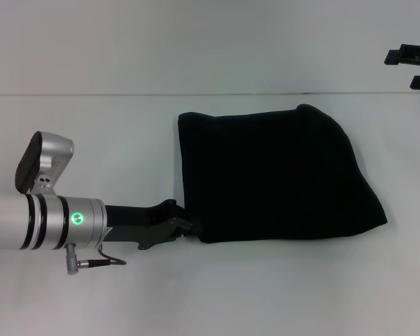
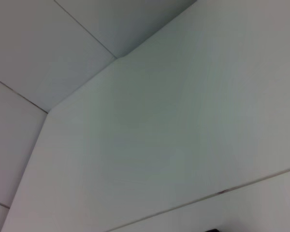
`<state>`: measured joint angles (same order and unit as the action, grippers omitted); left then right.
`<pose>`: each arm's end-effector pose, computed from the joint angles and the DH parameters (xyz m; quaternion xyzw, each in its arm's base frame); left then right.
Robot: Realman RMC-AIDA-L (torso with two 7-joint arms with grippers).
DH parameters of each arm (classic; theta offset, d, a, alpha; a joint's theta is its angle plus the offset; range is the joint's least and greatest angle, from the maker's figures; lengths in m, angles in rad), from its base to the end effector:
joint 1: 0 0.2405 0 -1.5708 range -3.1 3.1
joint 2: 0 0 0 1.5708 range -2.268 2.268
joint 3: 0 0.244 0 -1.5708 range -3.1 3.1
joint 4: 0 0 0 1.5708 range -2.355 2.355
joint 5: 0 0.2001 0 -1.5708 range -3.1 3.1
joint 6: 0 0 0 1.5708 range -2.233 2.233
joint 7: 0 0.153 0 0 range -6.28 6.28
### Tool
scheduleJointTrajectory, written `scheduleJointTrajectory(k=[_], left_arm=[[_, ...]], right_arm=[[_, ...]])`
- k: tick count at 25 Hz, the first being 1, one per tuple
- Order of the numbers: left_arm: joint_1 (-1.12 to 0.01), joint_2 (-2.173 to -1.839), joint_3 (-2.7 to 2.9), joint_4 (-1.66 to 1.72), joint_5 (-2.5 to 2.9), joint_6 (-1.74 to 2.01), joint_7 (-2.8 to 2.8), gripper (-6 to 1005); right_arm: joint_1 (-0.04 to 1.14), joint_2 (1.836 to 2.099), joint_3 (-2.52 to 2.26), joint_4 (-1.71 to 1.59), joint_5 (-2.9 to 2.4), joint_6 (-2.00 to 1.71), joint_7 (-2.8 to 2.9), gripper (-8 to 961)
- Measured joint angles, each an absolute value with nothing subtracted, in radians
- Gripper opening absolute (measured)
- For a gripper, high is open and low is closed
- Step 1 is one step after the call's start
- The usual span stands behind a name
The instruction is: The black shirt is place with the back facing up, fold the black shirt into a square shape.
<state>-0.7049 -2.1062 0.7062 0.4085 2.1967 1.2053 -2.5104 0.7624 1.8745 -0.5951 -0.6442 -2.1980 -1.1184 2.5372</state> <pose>-0.2455 0.3453 -0.0689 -0.6728 -0.7180 -0.1718 0.0483 0.2520 0.4425 0.1053 -0.6892 0.6184 0.2568 0.2768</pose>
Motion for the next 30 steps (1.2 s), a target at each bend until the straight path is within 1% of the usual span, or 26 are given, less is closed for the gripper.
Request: scheduleJointTrajectory(k=[7,10,12,15,18,21,24,30], left_arm=[[-0.706,-2.104,0.708,0.409,2.200,1.210,-2.504,111],[-0.705,-2.103,0.710,0.412,2.201,1.218,-2.493,16],[-0.693,-2.100,0.710,0.424,2.201,1.236,-2.486,16],[-0.645,-2.097,0.700,0.471,2.201,1.287,-2.488,17],[-0.596,-2.097,0.697,0.520,2.201,1.351,-2.495,39],[-0.571,-2.098,0.689,0.538,2.202,1.383,-2.494,61],[-0.570,-2.096,0.673,0.539,2.202,1.407,-2.483,82],[-0.586,-2.071,0.657,0.543,2.222,1.475,-2.486,126]], right_arm=[[0.762,1.875,-0.595,-0.644,-2.197,-1.118,2.537,920],[0.762,1.875,-0.595,-0.644,-2.197,-1.118,2.537,920],[0.762,1.875,-0.595,-0.644,-2.196,-1.119,2.537,919],[0.762,1.874,-0.595,-0.644,-2.196,-1.119,2.539,919],[0.762,1.873,-0.590,-0.644,-2.196,-1.120,2.539,919],[0.762,1.873,-0.585,-0.644,-2.196,-1.120,2.539,918],[0.762,1.873,-0.584,-0.644,-2.196,-1.120,2.538,918],[0.762,1.874,-0.584,-0.645,-2.197,-1.125,2.536,917]])
